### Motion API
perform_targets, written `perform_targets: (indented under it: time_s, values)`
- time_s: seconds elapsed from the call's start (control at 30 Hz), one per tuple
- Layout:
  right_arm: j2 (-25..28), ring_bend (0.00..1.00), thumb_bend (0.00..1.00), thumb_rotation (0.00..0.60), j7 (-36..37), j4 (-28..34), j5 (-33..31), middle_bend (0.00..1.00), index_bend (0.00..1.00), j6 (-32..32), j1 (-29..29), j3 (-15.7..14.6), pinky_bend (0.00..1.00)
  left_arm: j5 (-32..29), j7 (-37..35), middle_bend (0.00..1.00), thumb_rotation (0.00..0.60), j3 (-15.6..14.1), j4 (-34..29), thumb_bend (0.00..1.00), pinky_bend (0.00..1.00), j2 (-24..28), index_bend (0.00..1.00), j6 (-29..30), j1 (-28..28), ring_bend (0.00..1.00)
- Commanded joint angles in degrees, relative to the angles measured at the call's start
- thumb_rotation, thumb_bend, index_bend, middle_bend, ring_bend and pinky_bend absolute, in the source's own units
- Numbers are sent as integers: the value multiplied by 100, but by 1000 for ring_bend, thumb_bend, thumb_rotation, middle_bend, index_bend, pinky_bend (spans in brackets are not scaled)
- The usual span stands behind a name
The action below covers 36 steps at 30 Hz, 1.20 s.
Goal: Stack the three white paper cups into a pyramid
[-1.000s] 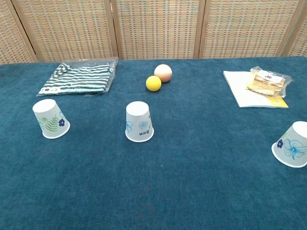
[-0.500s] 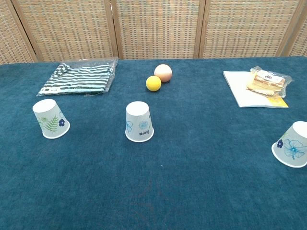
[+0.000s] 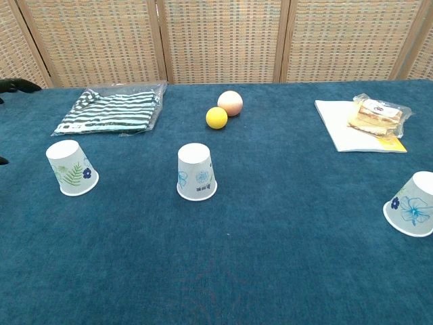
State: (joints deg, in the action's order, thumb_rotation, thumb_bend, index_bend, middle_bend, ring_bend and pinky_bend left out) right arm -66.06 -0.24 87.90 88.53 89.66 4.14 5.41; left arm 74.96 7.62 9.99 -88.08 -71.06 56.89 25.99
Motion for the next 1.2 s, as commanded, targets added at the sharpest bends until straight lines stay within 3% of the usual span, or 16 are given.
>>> perform_targets:
  time_s: [0.03, 0.6, 0.8, 1.2]
  values:
    - [7, 0, 0, 600, 39, -22, -51, 0, 0, -30, 0, 10, 0, -289, 52, 233, 600, 186, 534, 188, 216, -489, 208, -335, 397, 177]
    - [43, 0, 0, 600, 196, -53, -154, 0, 0, -46, -17, 45, 0, -833, 381, 347, 600, 73, 1025, 188, 383, -1028, 354, -624, 812, 281]
    - [43, 0, 0, 600, 207, -69, -202, 0, 0, -67, -17, 60, 0, -863, 428, 417, 600, 44, 1067, 187, 483, -1082, 416, -532, 852, 370]
    - [54, 0, 0, 600, 212, -35, -246, 0, 0, -100, -17, 67, 0, -622, 513, 439, 600, 112, 368, 188, 501, -895, 442, -118, 934, 393]
